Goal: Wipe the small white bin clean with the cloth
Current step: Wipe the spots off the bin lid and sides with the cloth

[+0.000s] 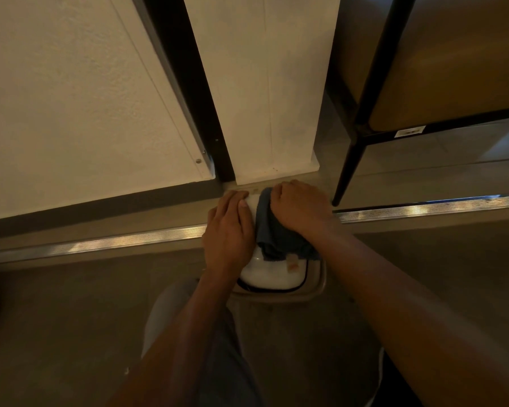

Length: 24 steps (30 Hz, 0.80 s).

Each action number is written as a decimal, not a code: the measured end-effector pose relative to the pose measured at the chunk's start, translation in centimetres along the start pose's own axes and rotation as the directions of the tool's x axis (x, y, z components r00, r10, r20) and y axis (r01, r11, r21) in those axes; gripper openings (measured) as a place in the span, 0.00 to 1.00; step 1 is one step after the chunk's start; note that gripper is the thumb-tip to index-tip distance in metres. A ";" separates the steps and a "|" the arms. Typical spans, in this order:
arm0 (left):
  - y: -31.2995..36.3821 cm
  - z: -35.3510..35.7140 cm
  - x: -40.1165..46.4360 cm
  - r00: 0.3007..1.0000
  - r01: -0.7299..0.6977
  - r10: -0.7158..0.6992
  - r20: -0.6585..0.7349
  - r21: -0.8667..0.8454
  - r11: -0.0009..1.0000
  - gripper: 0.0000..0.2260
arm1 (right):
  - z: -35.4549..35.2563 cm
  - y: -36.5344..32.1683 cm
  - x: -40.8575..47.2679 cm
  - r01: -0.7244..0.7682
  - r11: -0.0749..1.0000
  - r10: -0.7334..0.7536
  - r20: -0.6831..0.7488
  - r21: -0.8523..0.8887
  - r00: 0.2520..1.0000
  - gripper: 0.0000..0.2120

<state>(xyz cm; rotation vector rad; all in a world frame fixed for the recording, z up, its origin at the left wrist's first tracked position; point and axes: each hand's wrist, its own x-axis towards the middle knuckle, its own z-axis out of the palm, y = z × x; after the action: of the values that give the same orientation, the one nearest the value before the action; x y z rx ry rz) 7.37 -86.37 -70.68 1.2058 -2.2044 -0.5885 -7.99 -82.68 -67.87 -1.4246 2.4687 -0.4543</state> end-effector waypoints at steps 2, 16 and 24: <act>0.0 0.0 0.0 1.000 -0.003 0.003 -0.010 0.008 1.000 0.21 | -0.7 -0.9 1.0 -0.115 0.993 0.115 0.121 -0.010 0.986 0.19; 0.2 0.1 -0.2 0.999 0.052 -0.052 0.011 0.022 0.998 0.21 | -0.2 1.8 -1.7 -0.178 0.859 0.183 0.037 0.481 0.982 0.17; 0.4 -0.2 -0.2 1.000 0.026 -0.026 0.009 0.020 0.999 0.21 | 0.0 -1.0 -1.0 -0.142 0.989 0.140 -0.047 -0.044 0.989 0.20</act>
<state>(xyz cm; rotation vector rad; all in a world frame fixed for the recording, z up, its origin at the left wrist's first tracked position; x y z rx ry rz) 7.38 -86.05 -70.35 1.2462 -2.2102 -0.5846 -6.72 -82.31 -67.43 -1.2588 2.6104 -0.4040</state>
